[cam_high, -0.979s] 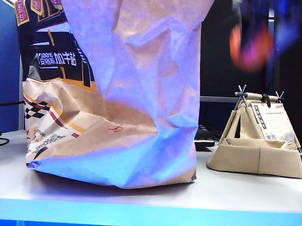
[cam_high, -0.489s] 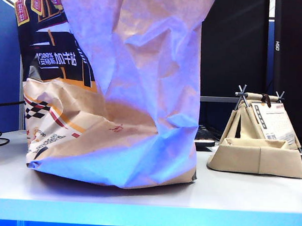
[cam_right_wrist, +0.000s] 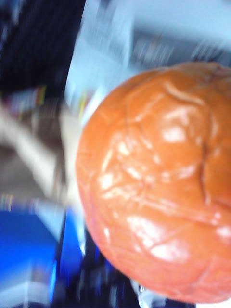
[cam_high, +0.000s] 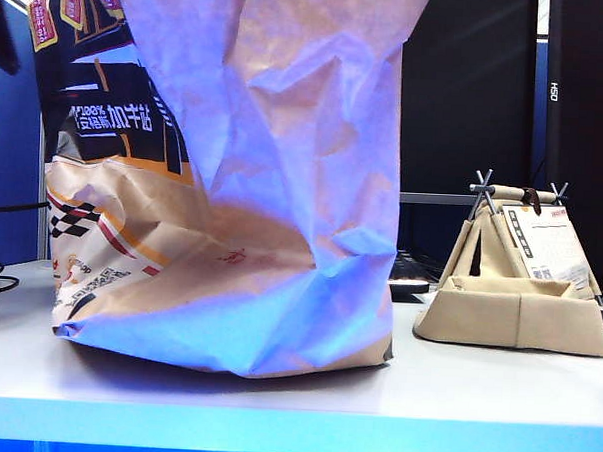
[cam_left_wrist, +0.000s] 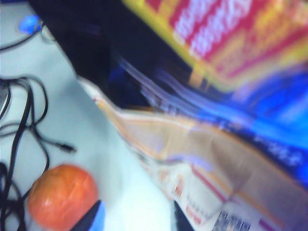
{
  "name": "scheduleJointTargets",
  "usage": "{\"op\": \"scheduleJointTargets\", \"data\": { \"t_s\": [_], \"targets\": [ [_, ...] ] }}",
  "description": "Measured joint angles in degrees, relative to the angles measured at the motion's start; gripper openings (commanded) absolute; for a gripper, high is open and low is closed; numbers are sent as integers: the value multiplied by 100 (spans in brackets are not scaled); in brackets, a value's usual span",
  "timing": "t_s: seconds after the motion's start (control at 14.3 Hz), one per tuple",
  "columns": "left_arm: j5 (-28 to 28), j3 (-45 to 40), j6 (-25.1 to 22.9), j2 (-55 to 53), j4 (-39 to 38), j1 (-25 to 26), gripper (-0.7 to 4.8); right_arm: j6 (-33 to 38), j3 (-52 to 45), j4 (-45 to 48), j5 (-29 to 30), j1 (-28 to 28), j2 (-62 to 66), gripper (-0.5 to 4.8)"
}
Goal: Open the paper bag and put two oranges into the paper bag.
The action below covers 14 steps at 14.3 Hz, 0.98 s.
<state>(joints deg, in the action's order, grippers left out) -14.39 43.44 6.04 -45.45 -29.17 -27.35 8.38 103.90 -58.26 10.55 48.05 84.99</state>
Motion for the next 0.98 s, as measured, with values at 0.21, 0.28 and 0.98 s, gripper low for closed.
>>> {"op": "scheduleJointTargets", "data": {
  "t_s": [0.21, 0.28, 0.98],
  "targets": [
    [11, 0, 0, -52, 243, 0, 184, 221, 2, 487, 616, 138, 396, -6],
    [22, 0, 0, -52, 249, 0, 184, 238, 0, 522, 717, 136, 590, -6],
    [35, 0, 2, -52, 452, 0, 184, 232, 0, 555, 457, 114, 1003, 286]
  ]
}}
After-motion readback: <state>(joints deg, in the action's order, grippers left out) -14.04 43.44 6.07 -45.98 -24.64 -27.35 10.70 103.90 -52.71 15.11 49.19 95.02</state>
